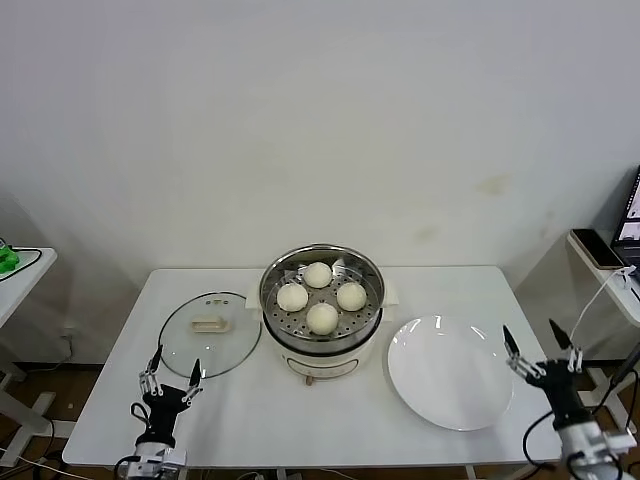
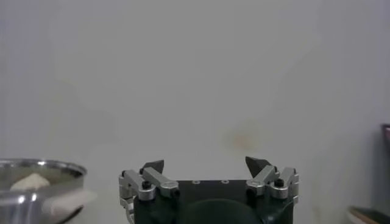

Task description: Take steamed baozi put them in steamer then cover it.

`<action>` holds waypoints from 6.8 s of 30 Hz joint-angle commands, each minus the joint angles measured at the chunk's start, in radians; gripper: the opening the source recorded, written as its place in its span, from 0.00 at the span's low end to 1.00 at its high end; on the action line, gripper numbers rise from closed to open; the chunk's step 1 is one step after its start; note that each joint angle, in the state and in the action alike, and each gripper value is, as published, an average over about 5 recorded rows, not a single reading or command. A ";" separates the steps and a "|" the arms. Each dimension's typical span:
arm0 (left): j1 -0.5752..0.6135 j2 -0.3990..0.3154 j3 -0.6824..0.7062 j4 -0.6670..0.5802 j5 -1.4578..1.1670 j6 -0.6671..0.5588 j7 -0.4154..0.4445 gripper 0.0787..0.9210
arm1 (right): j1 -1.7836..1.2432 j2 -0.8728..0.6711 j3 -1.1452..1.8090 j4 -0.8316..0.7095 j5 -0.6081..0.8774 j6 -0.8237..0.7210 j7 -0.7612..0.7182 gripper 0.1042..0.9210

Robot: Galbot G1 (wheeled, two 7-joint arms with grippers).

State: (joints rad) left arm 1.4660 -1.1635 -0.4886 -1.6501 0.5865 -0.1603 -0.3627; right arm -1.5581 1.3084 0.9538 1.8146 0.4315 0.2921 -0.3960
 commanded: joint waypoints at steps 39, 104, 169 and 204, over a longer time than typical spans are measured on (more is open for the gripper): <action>-0.451 0.103 0.222 0.434 0.249 0.027 0.033 0.88 | -0.113 0.146 -0.018 0.024 -0.024 0.071 -0.033 0.88; -0.286 0.114 0.057 0.161 0.411 0.248 -0.007 0.06 | -0.084 0.125 -0.044 0.043 -0.150 0.011 0.068 0.88; -0.708 -0.234 0.683 -0.113 0.779 0.800 0.644 0.06 | 0.013 0.271 -0.135 -0.045 -0.515 -0.017 0.209 0.88; -0.664 -0.257 0.664 -0.064 0.825 0.766 0.648 0.06 | 0.008 0.270 -0.159 -0.052 -0.515 -0.007 0.195 0.88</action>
State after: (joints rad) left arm 0.7993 -1.4130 0.1755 -1.7185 1.4006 0.6079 0.2827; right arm -1.5493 1.5779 0.7968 1.7621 -0.0829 0.2835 -0.2003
